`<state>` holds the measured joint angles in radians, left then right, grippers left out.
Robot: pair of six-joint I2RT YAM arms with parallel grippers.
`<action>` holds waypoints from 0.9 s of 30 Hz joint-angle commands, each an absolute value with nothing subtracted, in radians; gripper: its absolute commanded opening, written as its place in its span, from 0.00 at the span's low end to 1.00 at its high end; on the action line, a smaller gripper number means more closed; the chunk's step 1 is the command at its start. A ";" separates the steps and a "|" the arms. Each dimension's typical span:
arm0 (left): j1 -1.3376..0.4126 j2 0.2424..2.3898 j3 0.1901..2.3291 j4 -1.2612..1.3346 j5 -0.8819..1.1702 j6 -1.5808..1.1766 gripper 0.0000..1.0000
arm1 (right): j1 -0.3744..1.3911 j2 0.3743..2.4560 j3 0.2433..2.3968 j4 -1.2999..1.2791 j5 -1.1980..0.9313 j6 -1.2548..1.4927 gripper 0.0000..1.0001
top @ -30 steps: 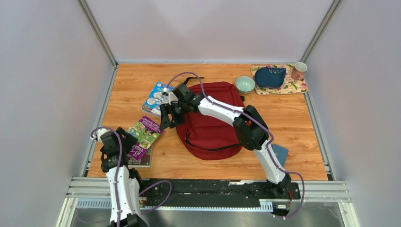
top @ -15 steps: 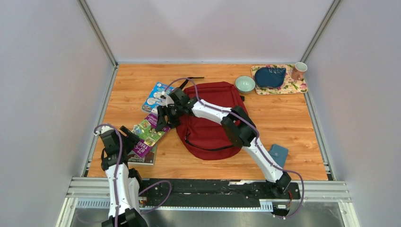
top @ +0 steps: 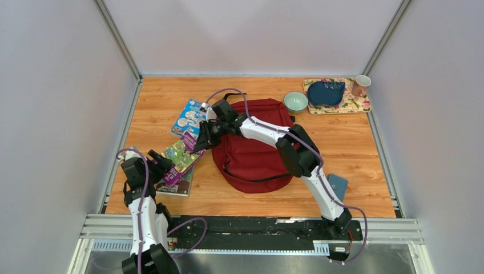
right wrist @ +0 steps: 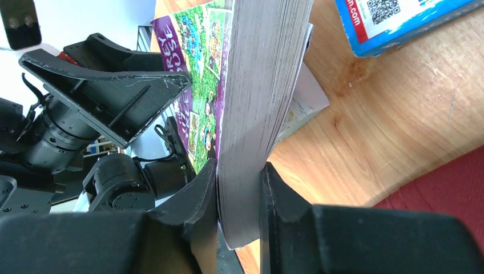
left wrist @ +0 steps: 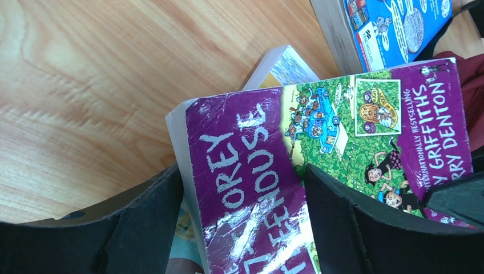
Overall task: Pack the student bag
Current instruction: Pick up the book from the center of the board.
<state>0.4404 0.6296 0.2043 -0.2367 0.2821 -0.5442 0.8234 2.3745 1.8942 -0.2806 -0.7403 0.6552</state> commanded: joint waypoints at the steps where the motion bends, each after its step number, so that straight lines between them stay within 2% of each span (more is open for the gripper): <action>1: 0.422 0.635 0.222 -0.333 0.428 -0.563 0.84 | 0.845 2.286 1.875 -0.249 -0.687 0.638 0.00; 5: 0.422 0.614 0.345 -0.438 0.361 -0.554 0.84 | 0.827 2.188 1.813 -0.229 -0.670 0.656 0.00; 10: 0.422 0.594 0.474 -0.521 0.321 -0.545 0.85 | 0.782 2.050 1.600 -0.019 -0.684 0.797 0.00; 16: 0.422 0.595 0.618 -0.568 0.397 -0.540 0.85 | 0.723 1.905 1.426 0.162 -0.710 0.911 0.00; 18: 0.422 0.598 0.618 -0.522 0.474 -0.572 0.85 | 0.706 1.844 1.382 0.189 -0.689 0.926 0.00; 19: 0.422 0.603 0.608 -0.494 0.577 -0.595 0.85 | 0.698 1.821 1.359 0.198 -0.678 0.933 0.00; 21: 0.422 0.609 0.534 -0.349 0.699 -0.705 0.85 | 0.672 1.755 1.284 0.228 -0.652 0.949 0.00; 22: 0.422 0.607 0.499 -0.192 0.818 -0.759 0.85 | 0.661 1.735 1.260 0.236 -0.644 0.956 0.00; 23: 0.422 0.604 0.409 -0.093 0.868 -0.898 0.85 | 0.641 1.697 1.209 0.244 -0.632 0.960 0.00; 25: 0.419 0.603 0.324 0.170 0.940 -1.029 0.85 | 0.621 1.660 1.160 0.279 -0.626 0.977 0.00; 27: 0.385 0.598 0.258 0.248 0.939 -1.110 0.85 | 0.600 1.615 1.103 0.301 -0.623 0.989 0.00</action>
<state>0.4240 0.5995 0.3695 -0.1329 0.7467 -0.8314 0.6258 1.7317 1.1683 0.1173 -0.6239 0.9276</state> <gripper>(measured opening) 0.852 0.268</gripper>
